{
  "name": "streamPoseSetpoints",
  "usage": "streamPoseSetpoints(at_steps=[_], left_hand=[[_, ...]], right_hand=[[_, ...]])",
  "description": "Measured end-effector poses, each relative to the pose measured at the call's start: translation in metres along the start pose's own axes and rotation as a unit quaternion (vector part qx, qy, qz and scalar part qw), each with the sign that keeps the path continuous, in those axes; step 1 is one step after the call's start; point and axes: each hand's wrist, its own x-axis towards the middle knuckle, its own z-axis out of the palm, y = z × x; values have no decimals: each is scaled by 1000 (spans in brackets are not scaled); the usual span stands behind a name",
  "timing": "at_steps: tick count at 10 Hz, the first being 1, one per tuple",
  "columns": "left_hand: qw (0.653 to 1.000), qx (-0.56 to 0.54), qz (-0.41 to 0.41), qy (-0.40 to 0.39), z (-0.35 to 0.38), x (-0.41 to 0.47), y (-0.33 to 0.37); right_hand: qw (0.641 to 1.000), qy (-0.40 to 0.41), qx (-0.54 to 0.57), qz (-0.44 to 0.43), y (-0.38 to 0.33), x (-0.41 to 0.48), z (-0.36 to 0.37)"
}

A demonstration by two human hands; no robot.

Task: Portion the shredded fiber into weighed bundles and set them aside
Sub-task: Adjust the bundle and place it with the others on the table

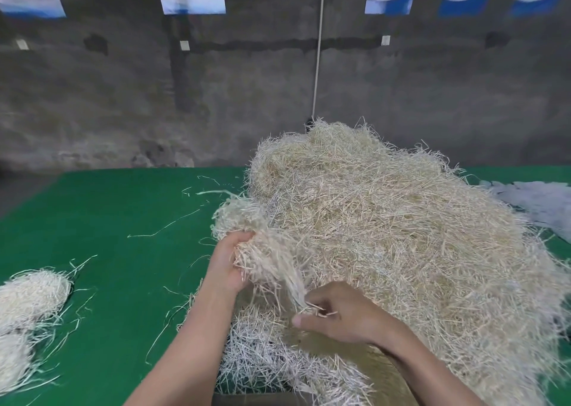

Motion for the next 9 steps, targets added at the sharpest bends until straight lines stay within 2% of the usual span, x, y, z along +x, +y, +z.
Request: streamPoseSetpoints(at_steps=[1,2,3,4,5,6,7,8,9], left_hand=[[998,-10,54,38,-11,3,3],[997,-36,63,32,-15,2,6],[996,-41,71,34,-10,4,5],[994,-31,75,68,-13,8,2],[996,11,76,41,-8,13,2],[994,74,75,41,-2,10,6],[989,108,104,16,-2,11,10],[984,137,108,-30,5,14,4],[975,181,96,-89,17,14,-7]], right_hand=[[992,98,-6,-83,2,-9,-1],[978,155,20,-134,5,-18,1],[974,172,70,-132,14,-25,1],[957,220,163,-93,25,-28,0],[903,213,373,32,37,-20,-15],[832,256,464,167,60,0,-47],[787,487,333,180,53,19,-68],[932,306,183,65,17,51,-54],[984,160,54,62,-10,85,-13]])
